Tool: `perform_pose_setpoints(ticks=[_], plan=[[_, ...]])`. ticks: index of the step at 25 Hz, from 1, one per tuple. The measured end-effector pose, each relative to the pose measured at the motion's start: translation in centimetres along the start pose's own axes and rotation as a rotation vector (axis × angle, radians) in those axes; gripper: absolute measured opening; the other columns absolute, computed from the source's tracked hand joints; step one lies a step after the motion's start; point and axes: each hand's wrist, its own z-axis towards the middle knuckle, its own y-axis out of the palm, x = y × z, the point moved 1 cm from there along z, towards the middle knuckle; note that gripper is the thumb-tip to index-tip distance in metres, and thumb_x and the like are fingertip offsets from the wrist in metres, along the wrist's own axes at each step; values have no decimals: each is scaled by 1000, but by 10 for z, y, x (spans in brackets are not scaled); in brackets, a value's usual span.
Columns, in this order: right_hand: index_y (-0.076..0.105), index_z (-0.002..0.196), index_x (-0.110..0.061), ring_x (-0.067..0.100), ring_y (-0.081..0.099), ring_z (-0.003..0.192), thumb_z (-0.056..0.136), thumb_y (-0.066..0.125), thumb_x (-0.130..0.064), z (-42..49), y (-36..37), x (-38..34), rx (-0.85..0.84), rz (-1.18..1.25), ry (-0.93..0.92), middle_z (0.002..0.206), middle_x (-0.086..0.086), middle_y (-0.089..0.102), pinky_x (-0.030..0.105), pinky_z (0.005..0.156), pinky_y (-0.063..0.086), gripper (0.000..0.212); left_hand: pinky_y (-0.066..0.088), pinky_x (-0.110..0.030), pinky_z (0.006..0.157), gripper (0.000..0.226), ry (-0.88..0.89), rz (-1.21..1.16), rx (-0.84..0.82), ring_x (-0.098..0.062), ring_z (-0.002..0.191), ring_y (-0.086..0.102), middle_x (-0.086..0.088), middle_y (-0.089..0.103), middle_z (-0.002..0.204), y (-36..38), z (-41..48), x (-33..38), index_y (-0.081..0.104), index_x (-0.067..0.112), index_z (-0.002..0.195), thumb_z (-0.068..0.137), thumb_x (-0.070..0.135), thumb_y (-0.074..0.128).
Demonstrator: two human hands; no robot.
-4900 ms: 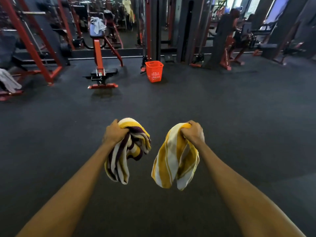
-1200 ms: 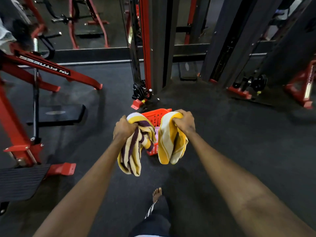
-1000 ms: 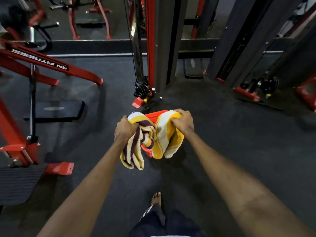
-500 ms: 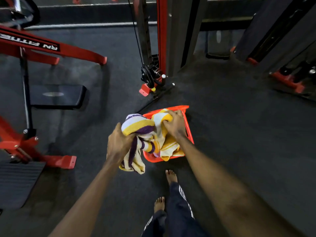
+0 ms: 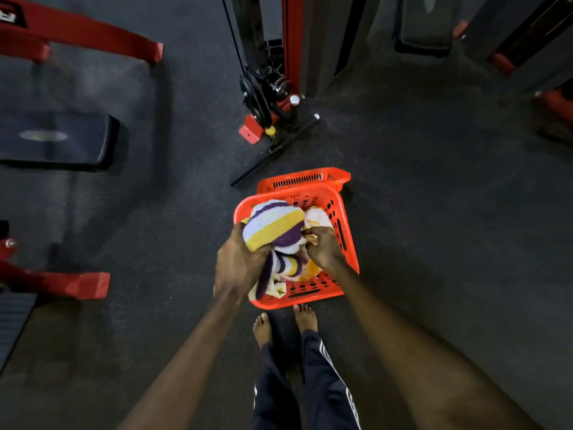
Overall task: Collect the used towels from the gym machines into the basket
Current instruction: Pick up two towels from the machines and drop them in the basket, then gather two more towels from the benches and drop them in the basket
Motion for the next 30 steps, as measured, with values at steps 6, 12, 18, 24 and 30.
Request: perform_pose_setpoints(ticks=[6,12,18,24,30], plan=[[74,114,-18,26,58,116,82,50,2,19,-34,10,152,63,109,130,15,57,21,91,39,44,48,-36,85,50,-34,22,-214,-36,112,64,-11,69,121,88,72,-36,48,19,132,86,27,67],[74,109,-22,25,60,113,83,54,-5,58,8,27,85,45,46,126,17,62,25,95,43,37,48,-32,74,40,-239,38,-345,-30,94,68,-14,70,110,160,129,-104,51,12,125,89,24,66],[71,100,-31,11,58,66,78,49,-16,67,16,2,54,131,25,127,6,59,26,64,47,35,52,-35,73,24,-192,-104,-277,-28,78,66,-12,74,95,123,140,-113,67,18,103,84,14,52],[70,92,-32,23,65,106,86,59,-15,22,-28,-82,103,127,-60,117,7,65,36,102,48,22,56,-37,77,22,-78,-243,-151,-21,66,66,0,71,72,21,115,-50,64,26,81,85,9,50],[71,97,-15,17,59,74,97,56,-17,-59,-75,-248,-179,-24,-254,81,3,65,34,69,51,15,55,-34,73,25,66,-224,3,-19,69,65,-2,72,75,-131,52,24,63,26,78,93,10,51]])
